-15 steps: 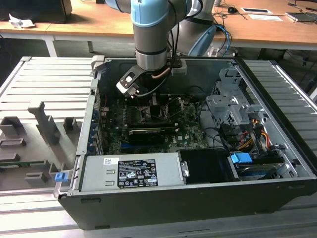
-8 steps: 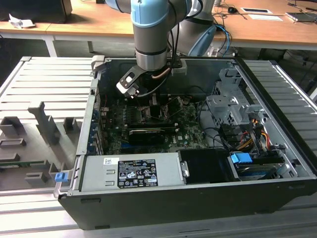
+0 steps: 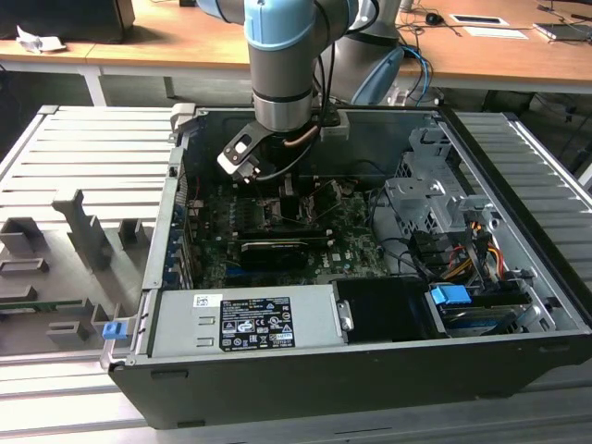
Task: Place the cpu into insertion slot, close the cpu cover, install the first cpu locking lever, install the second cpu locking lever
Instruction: 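Place the cpu into insertion slot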
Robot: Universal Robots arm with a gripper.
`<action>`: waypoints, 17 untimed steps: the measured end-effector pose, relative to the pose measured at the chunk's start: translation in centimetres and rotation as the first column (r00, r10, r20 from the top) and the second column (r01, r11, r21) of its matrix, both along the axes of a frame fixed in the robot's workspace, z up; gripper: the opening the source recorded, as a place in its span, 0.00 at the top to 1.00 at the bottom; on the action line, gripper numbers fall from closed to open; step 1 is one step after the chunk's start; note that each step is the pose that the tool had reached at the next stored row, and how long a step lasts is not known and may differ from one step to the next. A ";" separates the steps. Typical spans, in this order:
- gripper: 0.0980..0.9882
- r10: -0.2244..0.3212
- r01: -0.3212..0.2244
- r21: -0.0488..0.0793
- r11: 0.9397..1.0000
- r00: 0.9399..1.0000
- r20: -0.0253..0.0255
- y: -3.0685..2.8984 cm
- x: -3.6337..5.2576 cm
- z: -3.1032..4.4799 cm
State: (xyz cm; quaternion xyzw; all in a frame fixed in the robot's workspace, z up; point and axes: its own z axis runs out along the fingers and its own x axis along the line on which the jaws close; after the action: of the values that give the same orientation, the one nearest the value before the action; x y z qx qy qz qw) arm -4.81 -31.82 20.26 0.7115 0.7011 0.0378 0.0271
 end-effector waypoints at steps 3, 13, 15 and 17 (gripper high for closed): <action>0.44 0.000 0.000 0.000 1.000 1.000 0.000 -0.04 0.00 -0.01; 0.44 0.000 0.000 0.000 1.000 1.000 0.000 -0.08 0.00 -0.02; 0.44 0.000 0.000 0.000 1.000 1.000 0.000 -0.08 0.00 -0.02; 0.35 0.000 0.000 0.000 1.000 1.000 0.000 -0.09 0.00 -0.02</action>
State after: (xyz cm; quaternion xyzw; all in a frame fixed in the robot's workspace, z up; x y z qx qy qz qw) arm -4.81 -31.91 20.24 0.7115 0.7011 0.0378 0.0271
